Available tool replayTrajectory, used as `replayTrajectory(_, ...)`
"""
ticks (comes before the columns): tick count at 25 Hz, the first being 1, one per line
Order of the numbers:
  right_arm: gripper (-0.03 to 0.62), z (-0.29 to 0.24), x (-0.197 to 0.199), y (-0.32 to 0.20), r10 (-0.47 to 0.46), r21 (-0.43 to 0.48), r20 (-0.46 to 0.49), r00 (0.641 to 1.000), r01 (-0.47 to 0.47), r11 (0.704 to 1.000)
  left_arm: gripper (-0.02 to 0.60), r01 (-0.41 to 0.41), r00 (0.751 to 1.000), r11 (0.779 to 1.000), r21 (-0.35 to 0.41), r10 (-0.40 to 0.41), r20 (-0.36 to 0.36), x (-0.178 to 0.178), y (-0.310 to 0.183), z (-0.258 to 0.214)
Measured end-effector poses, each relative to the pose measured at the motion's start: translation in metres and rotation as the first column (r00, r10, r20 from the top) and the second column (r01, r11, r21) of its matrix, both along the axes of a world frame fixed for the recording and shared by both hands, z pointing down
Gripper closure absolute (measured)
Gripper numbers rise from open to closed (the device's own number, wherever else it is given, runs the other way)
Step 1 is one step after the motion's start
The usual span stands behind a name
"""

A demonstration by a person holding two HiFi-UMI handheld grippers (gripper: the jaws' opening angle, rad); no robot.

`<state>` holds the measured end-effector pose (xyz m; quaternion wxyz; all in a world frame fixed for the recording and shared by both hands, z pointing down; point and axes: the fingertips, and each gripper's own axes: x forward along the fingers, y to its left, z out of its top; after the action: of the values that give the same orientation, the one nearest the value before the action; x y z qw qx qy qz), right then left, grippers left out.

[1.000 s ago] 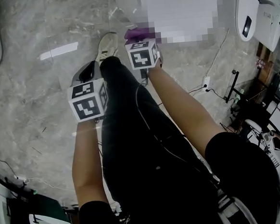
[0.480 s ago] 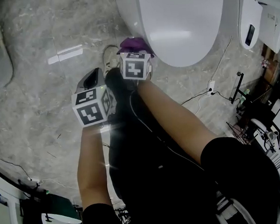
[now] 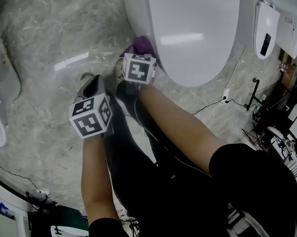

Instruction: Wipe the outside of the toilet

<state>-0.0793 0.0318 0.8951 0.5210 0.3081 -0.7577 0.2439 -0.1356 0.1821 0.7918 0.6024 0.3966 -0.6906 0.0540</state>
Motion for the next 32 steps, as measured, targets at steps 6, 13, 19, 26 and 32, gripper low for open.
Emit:
replayTrajectory(6, 0.553, 0.003, -0.021, -0.017, 0.075, 0.043, -0.026, 0.997, -0.074, 0.996, 0.572, -0.034, 0.999, 0.999, 0.027, 0.035, -0.025, -0.034, -0.022, -0.001)
replayTrajectory(13, 0.553, 0.007, -0.066, -0.042, 0.14, 0.09, -0.01, 0.99, -0.139, 0.986, 0.572, -0.114, 0.99, 0.992, 0.051, 0.118, -0.075, -0.075, -0.037, 0.013)
replayTrajectory(19, 0.563, 0.005, -0.109, -0.069, 0.247, 0.127, -0.063, 0.967, -0.238, 0.963, 0.572, -0.16, 0.979, 0.986, 0.057, 0.166, -0.121, -0.137, -0.033, 0.007)
replayTrajectory(26, 0.565, -0.003, -0.157, -0.108, 0.348, 0.182, -0.068, 0.935, -0.332, 0.926, 0.572, -0.262, 0.956, 0.963, 0.057, 0.267, -0.12, -0.212, -0.039, 0.009)
replayTrajectory(32, 0.566, -0.001, -0.187, -0.129, 0.366, 0.202, -0.053, 0.929, -0.348, 0.915, 0.572, -0.296, 0.944, 0.953, 0.064, 0.302, -0.132, -0.24, -0.051, 0.013)
